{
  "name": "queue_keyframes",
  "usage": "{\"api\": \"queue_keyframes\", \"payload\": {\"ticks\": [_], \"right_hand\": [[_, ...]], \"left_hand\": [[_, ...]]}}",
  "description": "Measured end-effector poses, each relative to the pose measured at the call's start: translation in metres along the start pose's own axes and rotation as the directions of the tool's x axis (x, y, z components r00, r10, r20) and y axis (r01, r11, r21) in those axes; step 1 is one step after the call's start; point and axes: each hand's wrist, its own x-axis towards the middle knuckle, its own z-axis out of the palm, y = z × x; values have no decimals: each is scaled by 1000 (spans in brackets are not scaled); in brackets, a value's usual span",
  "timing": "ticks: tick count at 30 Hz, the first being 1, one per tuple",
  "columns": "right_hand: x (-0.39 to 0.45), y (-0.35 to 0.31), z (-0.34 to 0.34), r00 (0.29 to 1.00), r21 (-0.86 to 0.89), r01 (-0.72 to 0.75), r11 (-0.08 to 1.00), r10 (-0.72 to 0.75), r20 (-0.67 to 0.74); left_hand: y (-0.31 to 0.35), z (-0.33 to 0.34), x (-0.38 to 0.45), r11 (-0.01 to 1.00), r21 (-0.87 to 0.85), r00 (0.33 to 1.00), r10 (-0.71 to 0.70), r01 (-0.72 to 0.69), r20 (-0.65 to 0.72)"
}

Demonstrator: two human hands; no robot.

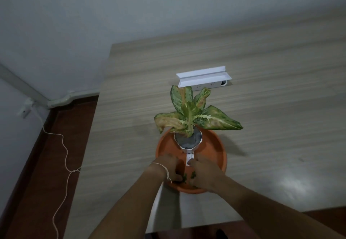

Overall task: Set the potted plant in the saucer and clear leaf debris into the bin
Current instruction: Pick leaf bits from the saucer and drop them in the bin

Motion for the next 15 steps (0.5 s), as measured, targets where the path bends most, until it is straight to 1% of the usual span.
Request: {"api": "queue_keyframes", "payload": {"ticks": [2, 3, 4, 5, 8, 12, 15], "right_hand": [[0, -3, -4, 993, -29, 35, 999, -31, 116], [1, -3, -5, 985, -33, 57, 998, -51, 168], [1, -3, -5, 977, -35, 75, 997, -67, 205], [2, -3, -5, 972, -42, 93, 995, -81, 222], [3, -2, -4, 968, -79, 141, 987, -120, 221], [6, -7, 0, 966, -81, 152, 985, -130, 223], [8, -11, 1, 964, -52, 138, 989, -122, 238]], "left_hand": [[9, 3, 6, 1000, -19, 1000, -20, 21, 20], [13, 2, 8, 998, -37, 998, -57, 57, 2], [18, 1, 9, 994, -37, 995, -102, 102, -11], [21, 3, 11, 993, -20, 994, -112, 112, 0], [25, 10, 9, 999, 40, 999, -6, 4, 46], [25, 16, 8, 998, 63, 1000, -8, 8, -2], [28, 20, 9, 996, 92, 1000, 3, -3, 4]]}}
